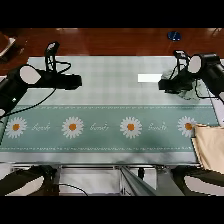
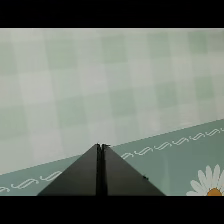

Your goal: Fold the shirts.

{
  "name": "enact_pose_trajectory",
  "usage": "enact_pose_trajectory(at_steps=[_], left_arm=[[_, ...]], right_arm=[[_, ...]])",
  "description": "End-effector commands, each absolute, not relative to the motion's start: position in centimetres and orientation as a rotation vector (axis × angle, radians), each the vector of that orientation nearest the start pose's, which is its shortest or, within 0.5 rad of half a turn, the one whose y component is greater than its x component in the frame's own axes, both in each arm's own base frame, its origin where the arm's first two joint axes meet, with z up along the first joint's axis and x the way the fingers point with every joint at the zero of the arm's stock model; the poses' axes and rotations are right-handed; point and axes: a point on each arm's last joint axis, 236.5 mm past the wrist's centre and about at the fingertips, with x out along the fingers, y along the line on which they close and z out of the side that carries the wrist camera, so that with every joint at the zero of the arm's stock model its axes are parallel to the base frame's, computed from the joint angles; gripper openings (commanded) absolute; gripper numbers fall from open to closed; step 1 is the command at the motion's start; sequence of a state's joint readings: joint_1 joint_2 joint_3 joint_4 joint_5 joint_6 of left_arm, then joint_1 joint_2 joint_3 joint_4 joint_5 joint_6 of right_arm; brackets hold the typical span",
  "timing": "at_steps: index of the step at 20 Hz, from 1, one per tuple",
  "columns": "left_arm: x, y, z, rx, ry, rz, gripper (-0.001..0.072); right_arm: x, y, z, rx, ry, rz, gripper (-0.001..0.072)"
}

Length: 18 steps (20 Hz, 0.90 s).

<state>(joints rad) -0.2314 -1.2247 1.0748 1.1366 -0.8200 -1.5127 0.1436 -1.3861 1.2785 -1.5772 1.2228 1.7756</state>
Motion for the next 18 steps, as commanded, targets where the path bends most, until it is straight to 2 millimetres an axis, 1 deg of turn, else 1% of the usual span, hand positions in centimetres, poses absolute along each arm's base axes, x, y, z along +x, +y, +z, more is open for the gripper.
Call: enact_pose_trajectory(at_steps=[1,14,16,18], left_arm=[[40.6,-17.0,4.7,-0.262,0.991,-0.386,0.002],[40.6,-17.0,4.7,-0.262,0.991,-0.386,0.002],[40.6,-17.0,4.7,-0.262,0.991,-0.386,0.002],[40.8,-17.0,4.8,-0.264,0.979,-0.383,0.002]], right_arm=[[39.5,5.6,0.4,0.072,1.333,-0.018,0.0024],[39.6,5.6,0.4,0.072,1.327,-0.017,0.0024],[41.3,5.7,0.9,0.074,1.253,-0.01,0.0023],[42.4,5.5,1.3,0.062,1.205,-0.013,0.0023]])
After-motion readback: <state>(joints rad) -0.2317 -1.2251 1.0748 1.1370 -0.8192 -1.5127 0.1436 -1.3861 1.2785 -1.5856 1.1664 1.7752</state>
